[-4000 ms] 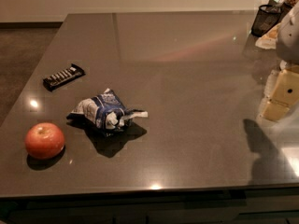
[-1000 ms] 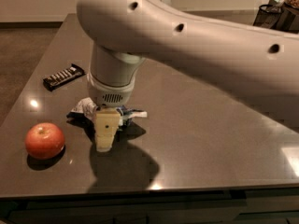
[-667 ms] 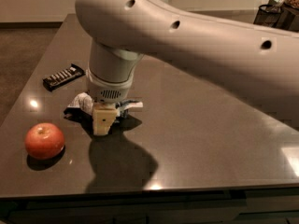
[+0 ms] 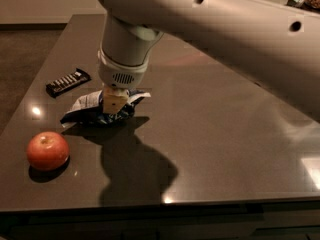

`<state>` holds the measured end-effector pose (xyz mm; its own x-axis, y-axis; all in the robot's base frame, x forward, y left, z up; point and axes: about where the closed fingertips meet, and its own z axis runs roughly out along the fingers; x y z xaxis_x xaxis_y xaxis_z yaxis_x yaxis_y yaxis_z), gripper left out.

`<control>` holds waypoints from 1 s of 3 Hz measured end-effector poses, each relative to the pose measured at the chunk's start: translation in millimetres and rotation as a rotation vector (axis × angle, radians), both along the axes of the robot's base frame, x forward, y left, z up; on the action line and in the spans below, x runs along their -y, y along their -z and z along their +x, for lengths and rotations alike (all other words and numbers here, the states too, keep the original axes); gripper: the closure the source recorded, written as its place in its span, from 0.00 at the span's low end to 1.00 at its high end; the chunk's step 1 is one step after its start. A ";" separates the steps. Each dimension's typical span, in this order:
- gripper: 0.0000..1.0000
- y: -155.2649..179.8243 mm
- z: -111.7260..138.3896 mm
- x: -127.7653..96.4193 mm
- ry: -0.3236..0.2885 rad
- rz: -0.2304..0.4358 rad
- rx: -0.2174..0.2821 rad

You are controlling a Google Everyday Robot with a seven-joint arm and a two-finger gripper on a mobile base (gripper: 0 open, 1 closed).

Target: Pick blue chip bag

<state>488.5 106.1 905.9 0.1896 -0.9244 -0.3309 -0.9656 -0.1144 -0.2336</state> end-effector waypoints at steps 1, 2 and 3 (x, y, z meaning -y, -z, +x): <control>1.00 -31.2 20.6 16.5 0.040 0.054 0.015; 1.00 -74.2 29.6 33.4 0.056 0.133 0.046; 1.00 -138.3 9.8 56.5 0.012 0.232 0.106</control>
Offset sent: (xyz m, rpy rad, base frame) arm 0.0423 -0.0570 0.1270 0.2397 -0.0740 -0.0740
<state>498.3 49.6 1044.2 0.2241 -0.8282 -0.5136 -0.9352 -0.0345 -0.3524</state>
